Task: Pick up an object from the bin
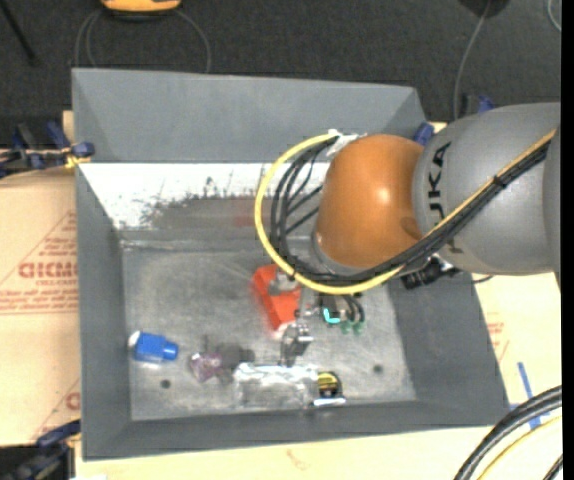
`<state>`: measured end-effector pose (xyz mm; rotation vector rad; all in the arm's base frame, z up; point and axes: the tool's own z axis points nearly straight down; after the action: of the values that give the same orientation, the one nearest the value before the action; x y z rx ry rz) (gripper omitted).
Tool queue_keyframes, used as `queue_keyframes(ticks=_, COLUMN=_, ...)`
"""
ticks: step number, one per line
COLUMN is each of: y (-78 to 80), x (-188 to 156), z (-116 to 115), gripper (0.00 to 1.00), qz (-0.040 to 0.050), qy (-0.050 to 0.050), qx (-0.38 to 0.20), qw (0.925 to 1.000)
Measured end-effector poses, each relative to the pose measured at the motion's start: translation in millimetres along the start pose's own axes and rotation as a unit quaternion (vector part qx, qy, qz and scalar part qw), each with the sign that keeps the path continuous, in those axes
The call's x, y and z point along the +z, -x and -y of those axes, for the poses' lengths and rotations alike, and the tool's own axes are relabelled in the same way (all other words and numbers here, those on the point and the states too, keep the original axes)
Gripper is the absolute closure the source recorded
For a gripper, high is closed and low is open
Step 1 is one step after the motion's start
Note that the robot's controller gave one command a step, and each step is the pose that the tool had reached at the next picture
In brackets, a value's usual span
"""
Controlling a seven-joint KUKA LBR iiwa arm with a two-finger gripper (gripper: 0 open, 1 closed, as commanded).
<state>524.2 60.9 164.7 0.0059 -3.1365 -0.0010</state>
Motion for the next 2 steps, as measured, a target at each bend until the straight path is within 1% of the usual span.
queue_keyframes(ticks=1, y=13.4, x=54, z=-142, gripper=0.00, qz=0.0037, qy=0.001, qx=-0.067, qw=0.9978)
queue_keyframes(ticks=2, y=11.3, x=93, z=-144, gripper=0.00, qz=0.0068, qy=0.000, qx=-0.089, qw=0.9960)
